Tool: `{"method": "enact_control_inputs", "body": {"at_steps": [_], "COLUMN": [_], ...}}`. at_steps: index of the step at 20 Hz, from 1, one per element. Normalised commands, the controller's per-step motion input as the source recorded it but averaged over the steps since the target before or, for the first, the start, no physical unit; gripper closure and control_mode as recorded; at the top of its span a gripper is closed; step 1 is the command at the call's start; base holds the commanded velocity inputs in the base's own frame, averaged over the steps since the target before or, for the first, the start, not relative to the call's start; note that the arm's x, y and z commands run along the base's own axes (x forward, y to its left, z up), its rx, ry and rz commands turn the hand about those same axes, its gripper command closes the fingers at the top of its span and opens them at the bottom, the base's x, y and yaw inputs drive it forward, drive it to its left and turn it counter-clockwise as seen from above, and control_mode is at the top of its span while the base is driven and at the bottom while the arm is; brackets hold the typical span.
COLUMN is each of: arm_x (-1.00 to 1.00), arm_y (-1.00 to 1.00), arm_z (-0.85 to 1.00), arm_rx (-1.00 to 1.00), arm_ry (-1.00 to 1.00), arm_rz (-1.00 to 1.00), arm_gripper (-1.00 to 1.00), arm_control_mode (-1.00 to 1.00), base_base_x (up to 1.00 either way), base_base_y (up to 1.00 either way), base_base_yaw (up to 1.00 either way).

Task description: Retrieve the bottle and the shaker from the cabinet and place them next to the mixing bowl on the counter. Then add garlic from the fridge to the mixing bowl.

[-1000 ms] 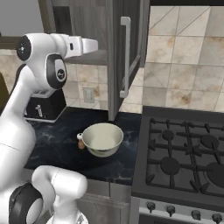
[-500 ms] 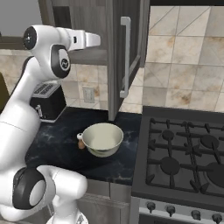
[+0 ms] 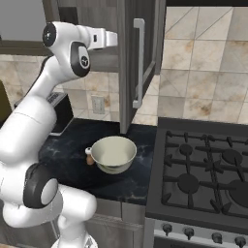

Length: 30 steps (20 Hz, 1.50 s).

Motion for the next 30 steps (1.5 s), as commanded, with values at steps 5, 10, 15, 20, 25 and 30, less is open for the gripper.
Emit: {"method": "enact_control_inputs", "body": {"at_steps": [5, 10, 15, 20, 25, 30], "arm_x": [0.57, 0.58, 0.64, 0.62, 0.47, 0.41], "arm_y": [-0.15, -0.03, -0.03, -0.15, -0.11, -0.13], "arm_z": [0.00, 0.01, 0.00, 0.00, 0.02, 0.00], "arm_rx": [0.00, 0.00, 0.00, 0.00, 0.00, 0.00], "arm_ry": [0.00, 0.00, 0.04, 0.06, 0.03, 0.01], "arm_rz": [-0.04, -0.02, 0.00, -0.02, 0.00, 0.00], "arm_gripper": [-1.00, -1.00, -1.00, -1.00, -1.00, -1.00], "arm_control_mode": [-1.00, -1.00, -1.00, -1.00, -1.00, -1.00], "base_base_x": [0.00, 0.00, 0.00, 0.00, 0.00, 0.00], "base_base_y": [0.00, 0.00, 0.00, 0.00, 0.00, 0.00], "base_base_yaw": [0.00, 0.00, 0.00, 0.00, 0.00, 0.00]}}
